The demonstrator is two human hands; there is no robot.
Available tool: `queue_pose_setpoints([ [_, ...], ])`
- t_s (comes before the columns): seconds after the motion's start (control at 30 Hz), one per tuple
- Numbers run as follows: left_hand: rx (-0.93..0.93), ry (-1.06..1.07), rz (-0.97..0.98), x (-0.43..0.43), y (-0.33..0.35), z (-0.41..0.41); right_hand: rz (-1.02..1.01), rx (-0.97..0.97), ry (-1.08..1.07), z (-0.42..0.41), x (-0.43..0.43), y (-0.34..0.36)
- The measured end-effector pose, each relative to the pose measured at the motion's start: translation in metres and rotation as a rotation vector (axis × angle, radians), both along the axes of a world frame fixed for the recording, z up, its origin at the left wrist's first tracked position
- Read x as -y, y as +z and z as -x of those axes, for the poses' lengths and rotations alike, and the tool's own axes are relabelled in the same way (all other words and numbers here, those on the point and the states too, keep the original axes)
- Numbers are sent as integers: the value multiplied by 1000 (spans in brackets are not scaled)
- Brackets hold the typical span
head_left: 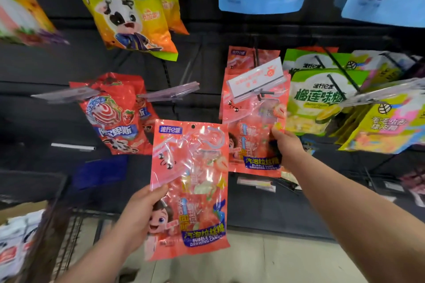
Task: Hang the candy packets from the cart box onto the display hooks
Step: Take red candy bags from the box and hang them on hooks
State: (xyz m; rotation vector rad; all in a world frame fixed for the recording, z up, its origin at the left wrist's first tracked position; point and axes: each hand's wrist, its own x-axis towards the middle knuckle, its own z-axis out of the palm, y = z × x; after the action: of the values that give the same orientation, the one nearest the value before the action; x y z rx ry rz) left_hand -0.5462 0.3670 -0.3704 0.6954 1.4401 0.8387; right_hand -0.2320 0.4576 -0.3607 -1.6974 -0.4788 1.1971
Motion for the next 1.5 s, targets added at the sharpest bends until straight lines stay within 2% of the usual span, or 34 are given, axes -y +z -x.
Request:
queue_pose_setpoints([
  [0.17, 9, -37, -3, 0, -4, -13, -33, 62, 87, -7, 10, -1],
  [0.3, 39, -79, -14, -4, -8, -25, -2, 353, 128, -10, 27, 1],
  [0.33, 49, -100, -15, -5, -8, -30, -7, 362, 154, -10, 36, 1],
  [0.37, 68, -128, -17, -6, -7, -35, -35, 315, 193, -7, 48, 3],
  [0.47, 113, -170, -37, -10, -3, -51, -58, -4, 420, 4, 91, 9],
  [0.53, 112, -190, -63, -13, 0, -65, -67, -100, 523, 10, 115, 12],
  [0.7, 107, -256, -91, -18, 11, -94, -181, 56, 342, 9, 131, 11],
  [0.83, 107, -236, -89, -24, 14, -106, -221, 195, 336, 1, 124, 19],
  [1.5, 73, -222, -65, -45, 16, -117, -258, 142, 286, -1, 103, 19],
])
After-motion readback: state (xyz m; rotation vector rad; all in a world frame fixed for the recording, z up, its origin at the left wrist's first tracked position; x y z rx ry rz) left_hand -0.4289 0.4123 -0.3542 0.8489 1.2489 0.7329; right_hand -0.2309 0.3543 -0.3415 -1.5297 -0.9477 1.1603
